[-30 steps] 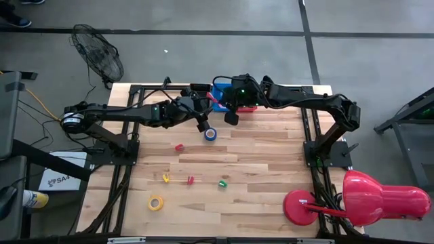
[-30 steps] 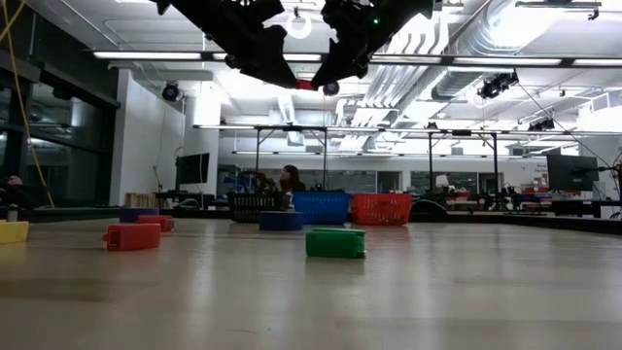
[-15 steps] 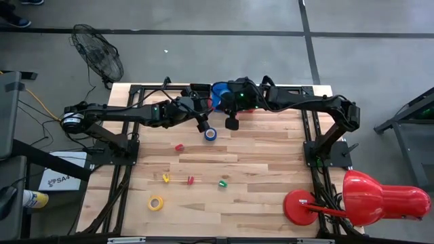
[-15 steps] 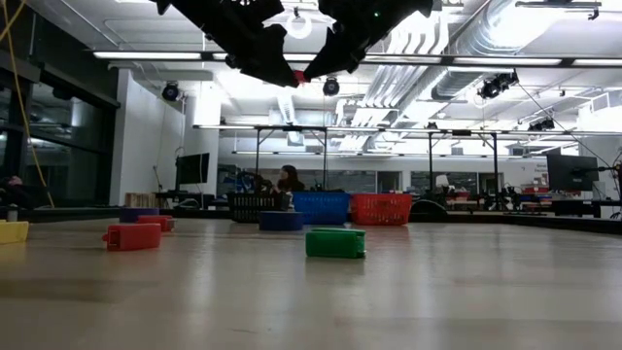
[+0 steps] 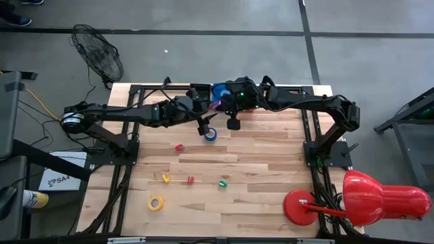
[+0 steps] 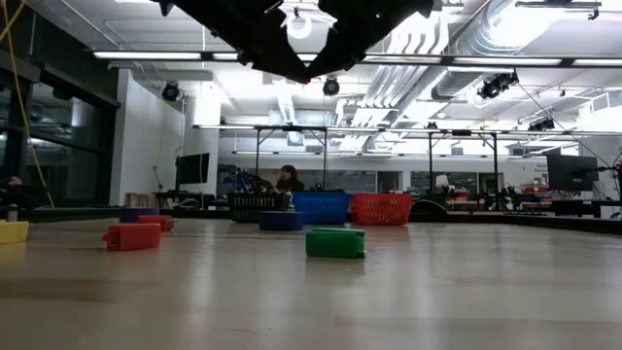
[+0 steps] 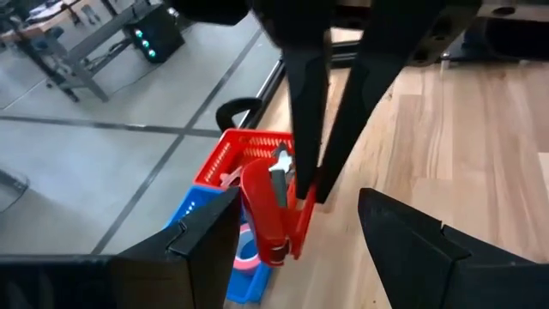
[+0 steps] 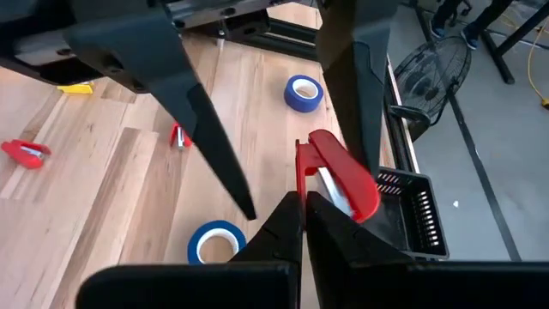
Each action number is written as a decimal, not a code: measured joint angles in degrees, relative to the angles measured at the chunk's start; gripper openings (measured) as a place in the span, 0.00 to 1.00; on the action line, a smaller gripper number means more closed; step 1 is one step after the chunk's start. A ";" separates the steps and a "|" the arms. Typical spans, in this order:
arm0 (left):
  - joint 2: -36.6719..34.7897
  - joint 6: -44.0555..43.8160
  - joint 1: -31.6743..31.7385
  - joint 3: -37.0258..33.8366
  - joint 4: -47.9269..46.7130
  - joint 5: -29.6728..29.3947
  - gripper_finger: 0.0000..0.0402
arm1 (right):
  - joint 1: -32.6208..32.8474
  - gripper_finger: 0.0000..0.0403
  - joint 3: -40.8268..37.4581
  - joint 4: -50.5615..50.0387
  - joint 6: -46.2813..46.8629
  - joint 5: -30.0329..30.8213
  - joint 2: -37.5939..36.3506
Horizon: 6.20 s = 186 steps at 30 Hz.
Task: Pick and place Stapler, Stapler remover, tape
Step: Put the top right red stapler into the black bin, then put the bottom dark blue tape into the blue bin
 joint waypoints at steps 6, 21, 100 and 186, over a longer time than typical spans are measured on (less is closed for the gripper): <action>0.00 0.11 0.00 0.00 -0.48 0.27 0.58 | 0.03 0.00 0.00 -0.47 -0.61 -0.22 0.02; 0.00 0.12 0.00 0.00 -2.29 0.62 0.58 | 0.04 0.00 0.00 -1.61 -2.21 -0.94 0.02; 0.09 1.22 0.00 -0.09 -3.16 -1.76 0.17 | 0.87 0.50 0.00 -7.33 -1.80 7.58 -3.02; 21.53 43.11 24.50 3.72 -21.59 49.09 0.55 | -3.13 0.50 0.00 -19.42 21.09 17.16 -2.91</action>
